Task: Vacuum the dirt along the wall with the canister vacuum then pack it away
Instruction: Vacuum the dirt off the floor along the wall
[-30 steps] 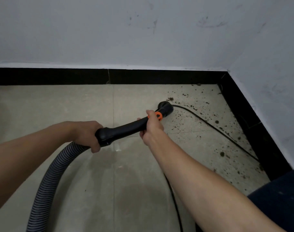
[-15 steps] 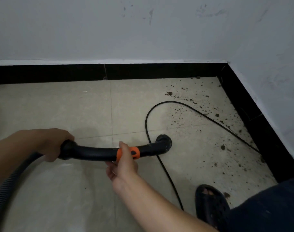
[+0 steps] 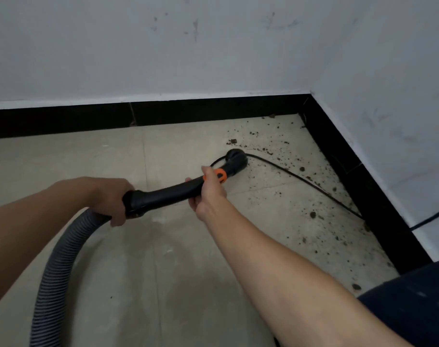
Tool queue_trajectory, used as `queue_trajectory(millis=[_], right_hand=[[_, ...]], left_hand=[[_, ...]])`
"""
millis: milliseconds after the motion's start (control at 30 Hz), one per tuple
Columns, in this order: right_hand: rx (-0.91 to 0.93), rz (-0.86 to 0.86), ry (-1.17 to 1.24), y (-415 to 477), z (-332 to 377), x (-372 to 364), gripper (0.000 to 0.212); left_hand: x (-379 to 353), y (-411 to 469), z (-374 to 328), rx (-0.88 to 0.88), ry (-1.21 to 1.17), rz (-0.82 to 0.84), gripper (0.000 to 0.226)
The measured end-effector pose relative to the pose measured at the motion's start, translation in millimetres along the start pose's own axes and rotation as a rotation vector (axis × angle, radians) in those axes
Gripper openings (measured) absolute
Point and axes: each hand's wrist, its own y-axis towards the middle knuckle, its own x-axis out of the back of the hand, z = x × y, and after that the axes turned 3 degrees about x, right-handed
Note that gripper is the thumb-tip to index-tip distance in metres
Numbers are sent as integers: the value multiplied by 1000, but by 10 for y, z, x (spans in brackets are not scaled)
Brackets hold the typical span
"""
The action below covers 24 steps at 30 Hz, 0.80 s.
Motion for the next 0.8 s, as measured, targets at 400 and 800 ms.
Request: queue_trajectory(millis=[400, 800], right_hand=[[-134, -89, -2, -433, -702, 431, 35], [32, -17, 56, 193, 517, 244, 31]], left_hand=[[-46, -122, 73, 89, 363, 103, 53], [112, 2, -553, -46, -74, 0, 36]])
